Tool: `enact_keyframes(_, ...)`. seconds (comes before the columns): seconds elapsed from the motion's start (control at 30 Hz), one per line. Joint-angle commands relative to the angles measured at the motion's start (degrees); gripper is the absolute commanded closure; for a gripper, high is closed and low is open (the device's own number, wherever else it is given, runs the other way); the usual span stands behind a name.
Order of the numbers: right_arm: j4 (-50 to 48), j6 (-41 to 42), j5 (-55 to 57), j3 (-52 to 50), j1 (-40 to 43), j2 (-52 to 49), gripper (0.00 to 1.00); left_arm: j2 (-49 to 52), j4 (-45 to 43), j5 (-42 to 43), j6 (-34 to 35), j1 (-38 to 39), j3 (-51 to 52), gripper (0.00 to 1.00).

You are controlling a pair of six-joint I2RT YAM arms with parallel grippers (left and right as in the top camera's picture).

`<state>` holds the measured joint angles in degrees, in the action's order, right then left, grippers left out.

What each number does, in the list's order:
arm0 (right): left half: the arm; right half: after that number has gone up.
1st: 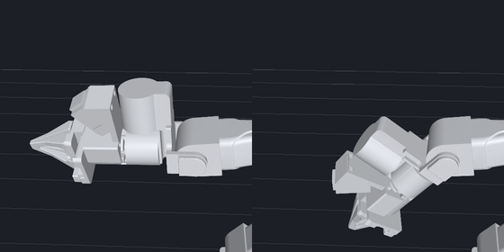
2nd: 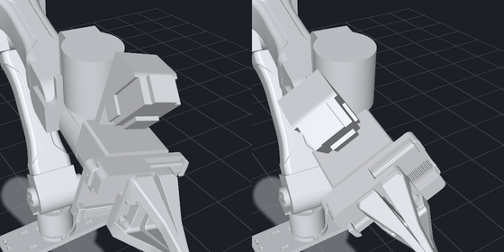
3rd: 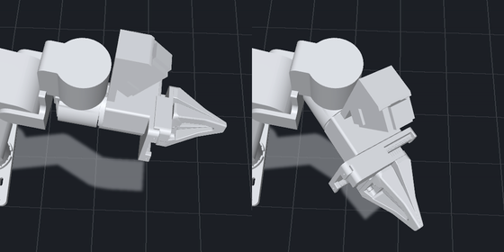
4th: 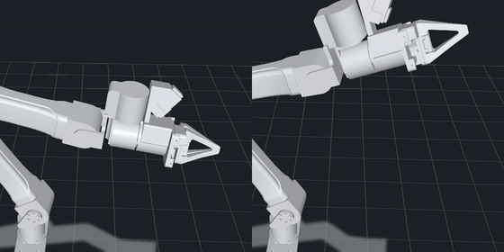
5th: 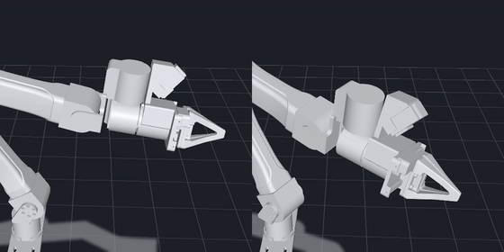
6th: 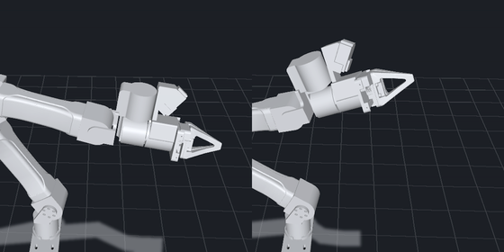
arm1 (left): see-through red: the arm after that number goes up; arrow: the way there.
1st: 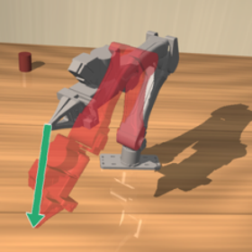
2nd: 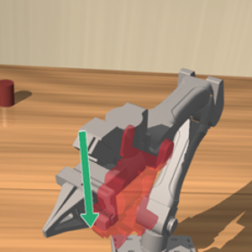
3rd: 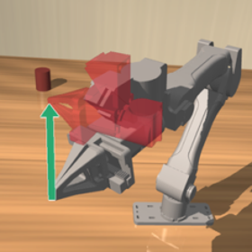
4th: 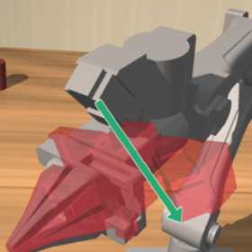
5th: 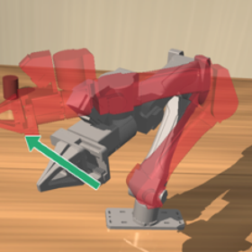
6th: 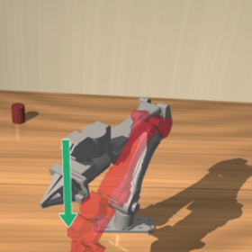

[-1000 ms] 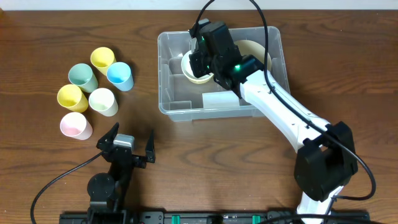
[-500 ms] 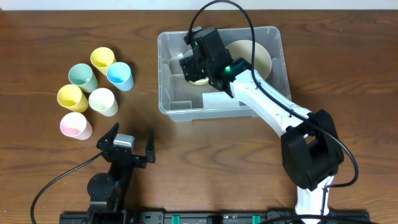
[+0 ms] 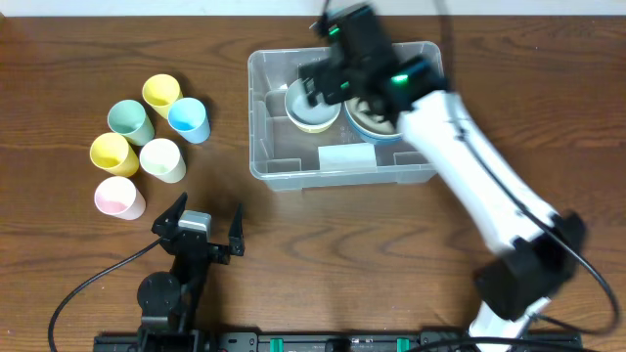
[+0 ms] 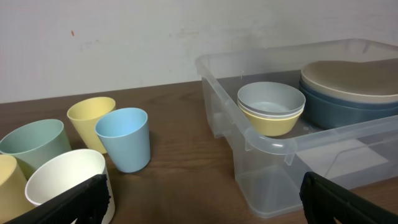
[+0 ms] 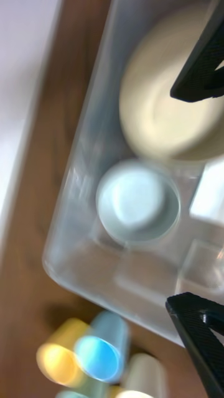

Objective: Pack container
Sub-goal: 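Release the bowl and withdraw the right arm to the right side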

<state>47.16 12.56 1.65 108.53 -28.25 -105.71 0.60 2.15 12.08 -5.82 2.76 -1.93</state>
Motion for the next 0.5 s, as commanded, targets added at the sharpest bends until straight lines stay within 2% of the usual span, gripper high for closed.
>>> enact_keyframes(0.0, 3.4, 5.6, 7.8, 1.6, 6.7, 5.6, 0.01, -0.3, 0.7, 0.8, 0.3, -0.2, 1.7, 0.02)
enact_keyframes(0.27, 14.9, 7.5, 8.8, 1.5, 25.4, 9.0, 0.01, -0.3, 0.7, 0.8, 0.3, -0.2, 1.7, 0.02)
enact_keyframes(0.47, 22.0, 13.0, 8.9, 1.2, 37.7, 7.7, 0.01, -0.3, 0.7, 0.8, 0.3, -0.2, 1.7, 0.02)
